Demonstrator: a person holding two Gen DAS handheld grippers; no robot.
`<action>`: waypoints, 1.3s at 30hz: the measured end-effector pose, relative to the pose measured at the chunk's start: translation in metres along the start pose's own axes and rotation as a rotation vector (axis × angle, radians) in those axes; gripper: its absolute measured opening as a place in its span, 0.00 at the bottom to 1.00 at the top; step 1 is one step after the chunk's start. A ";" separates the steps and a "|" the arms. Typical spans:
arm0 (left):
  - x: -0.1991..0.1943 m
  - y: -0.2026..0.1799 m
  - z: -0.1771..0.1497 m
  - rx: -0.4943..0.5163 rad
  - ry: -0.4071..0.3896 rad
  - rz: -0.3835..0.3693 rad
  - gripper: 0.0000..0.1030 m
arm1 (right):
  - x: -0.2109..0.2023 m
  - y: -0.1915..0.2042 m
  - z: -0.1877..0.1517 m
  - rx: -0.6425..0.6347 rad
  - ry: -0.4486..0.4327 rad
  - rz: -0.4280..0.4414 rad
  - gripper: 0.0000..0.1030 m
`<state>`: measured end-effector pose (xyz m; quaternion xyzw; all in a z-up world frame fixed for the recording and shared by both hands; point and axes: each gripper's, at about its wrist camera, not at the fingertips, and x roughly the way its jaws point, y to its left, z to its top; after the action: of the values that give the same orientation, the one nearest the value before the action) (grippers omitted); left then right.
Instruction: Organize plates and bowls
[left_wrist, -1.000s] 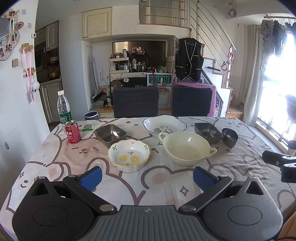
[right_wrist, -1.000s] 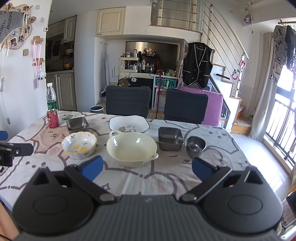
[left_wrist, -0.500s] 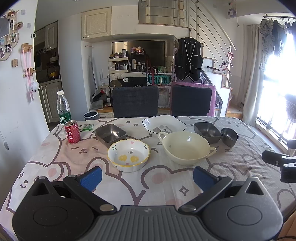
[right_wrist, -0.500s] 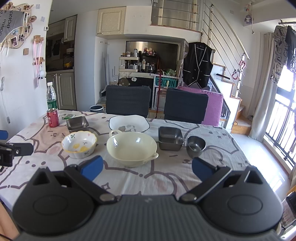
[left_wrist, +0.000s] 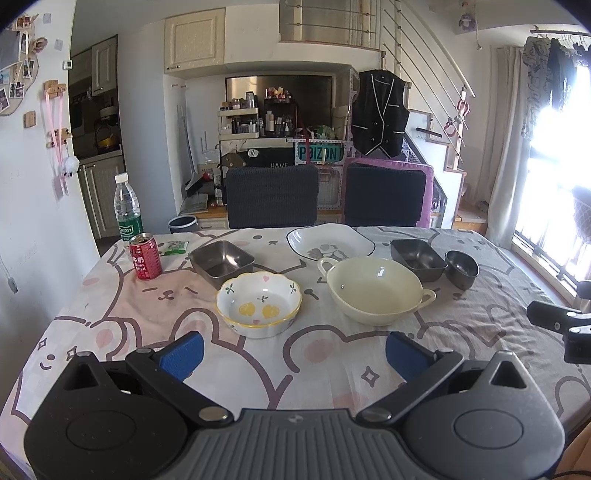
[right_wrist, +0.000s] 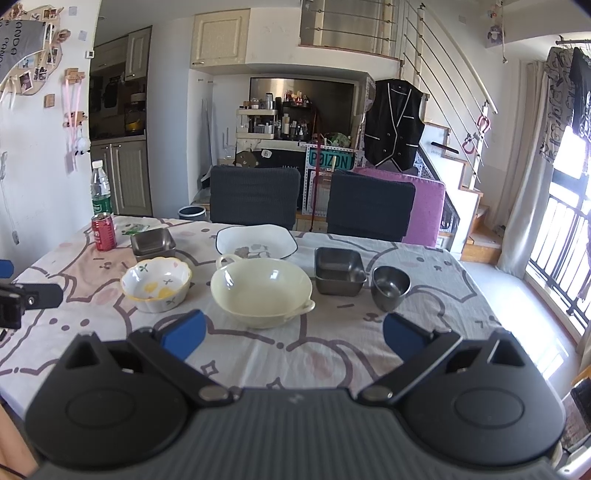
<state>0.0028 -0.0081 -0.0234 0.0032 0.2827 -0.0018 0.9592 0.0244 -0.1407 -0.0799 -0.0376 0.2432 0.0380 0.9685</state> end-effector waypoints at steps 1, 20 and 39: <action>0.002 0.000 0.000 0.000 0.005 -0.002 1.00 | 0.000 -0.001 0.001 0.000 0.004 0.000 1.00; 0.078 0.008 0.044 -0.041 0.089 0.028 1.00 | 0.062 -0.004 0.037 -0.039 0.088 0.015 1.00; 0.187 0.005 0.129 -0.075 0.058 0.018 1.00 | 0.194 -0.031 0.126 -0.075 0.026 0.193 1.00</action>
<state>0.2294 -0.0041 -0.0164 -0.0302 0.3101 0.0177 0.9501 0.2570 -0.1489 -0.0591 -0.0509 0.2569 0.1398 0.9549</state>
